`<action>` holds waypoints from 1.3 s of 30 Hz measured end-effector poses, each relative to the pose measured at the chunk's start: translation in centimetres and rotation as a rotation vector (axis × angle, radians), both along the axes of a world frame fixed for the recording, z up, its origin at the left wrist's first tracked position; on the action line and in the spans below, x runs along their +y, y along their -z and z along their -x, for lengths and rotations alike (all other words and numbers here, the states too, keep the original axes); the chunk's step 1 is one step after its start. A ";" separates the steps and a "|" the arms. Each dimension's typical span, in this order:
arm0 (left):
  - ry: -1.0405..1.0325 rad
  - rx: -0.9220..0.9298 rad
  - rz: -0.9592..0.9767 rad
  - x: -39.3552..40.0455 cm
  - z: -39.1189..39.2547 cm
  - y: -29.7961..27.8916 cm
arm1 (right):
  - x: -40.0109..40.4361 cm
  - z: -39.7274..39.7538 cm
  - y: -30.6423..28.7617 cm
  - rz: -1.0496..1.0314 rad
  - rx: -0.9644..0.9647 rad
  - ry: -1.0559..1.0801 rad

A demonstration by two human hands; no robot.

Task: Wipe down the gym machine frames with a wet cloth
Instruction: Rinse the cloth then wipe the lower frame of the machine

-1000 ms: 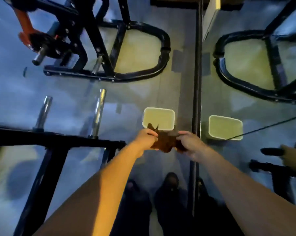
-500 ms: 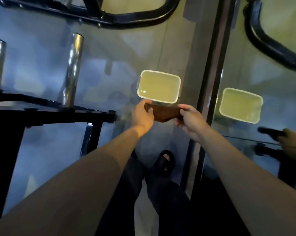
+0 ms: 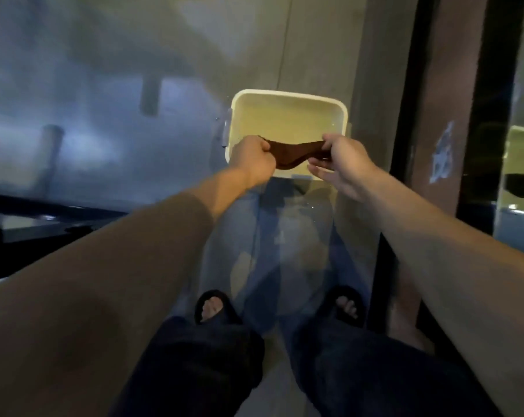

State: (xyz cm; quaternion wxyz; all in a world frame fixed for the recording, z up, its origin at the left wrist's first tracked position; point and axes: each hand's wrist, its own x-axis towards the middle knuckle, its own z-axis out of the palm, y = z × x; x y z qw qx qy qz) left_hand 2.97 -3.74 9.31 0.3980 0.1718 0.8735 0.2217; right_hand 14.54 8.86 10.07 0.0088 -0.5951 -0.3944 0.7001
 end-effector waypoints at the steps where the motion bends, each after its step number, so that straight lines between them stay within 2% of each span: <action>1: 0.099 0.023 0.024 0.3 0.4 1.6 | 0.4 0.4 1.6 0.018 0.009 -0.049; 3: 0.300 0.127 0.062 0.7 1.3 4.9 | 1.4 1.2 4.8 -0.036 -0.039 -0.265; 5: 0.431 0.262 0.071 1.1 2.2 8.6 | 2.4 2.3 8.0 -0.189 -0.107 -0.585; 7: 0.491 0.388 0.102 1.3 3.3 10.6 | 3.4 3.1 9.2 -0.374 -0.161 -0.801; 8: 0.493 0.452 0.117 1.2 3.9 11.6 | 3.8 3.5 10.0 -0.437 -0.174 -0.837; 10: 0.524 0.529 0.111 1.2 5.6 13.7 | 4.7 4.5 11.6 -0.525 -0.197 -0.876; 14: 0.638 0.463 -0.012 3.0 7.3 15.6 | 7.1 6.3 14.3 -0.604 -0.277 -0.954; 18: 0.844 0.520 0.027 6.4 7.8 15.5 | 8.6 7.5 13.9 -0.708 -0.248 -1.059; 20: 0.816 0.476 0.049 7.2 7.9 15.5 | 8.6 7.3 13.2 -0.575 -0.139 -0.996; 22: 0.685 0.362 0.037 7.0 8.1 15.6 | 8.4 6.2 12.6 -0.443 -0.024 -0.903; 25: 0.575 0.320 0.029 5.8 8.5 14.9 | 8.0 5.2 12.6 -0.405 0.098 -0.768; 26: 0.559 0.328 0.010 5.6 8.9 14.8 | 8.1 5.3 12.8 -0.526 0.040 -0.800; 28: 0.552 0.362 -0.016 5.5 9.3 14.6 | 8.3 5.5 13.4 -0.952 -0.203 -1.060; 30: 0.592 0.399 0.002 5.7 9.3 14.0 | 7.9 6.3 14.0 -1.233 -0.414 -1.284; 32: 0.646 0.433 0.026 5.8 8.9 13.3 | 7.0 6.8 13.7 -1.320 -0.486 -1.359; 35: 0.637 0.494 0.021 5.3 7.8 12.4 | 6.0 6.9 13.1 -1.340 -0.495 -1.318; 39: 0.577 0.393 -0.020 5.4 8.2 11.1 | 6.6 6.8 12.3 -1.322 -0.482 -1.252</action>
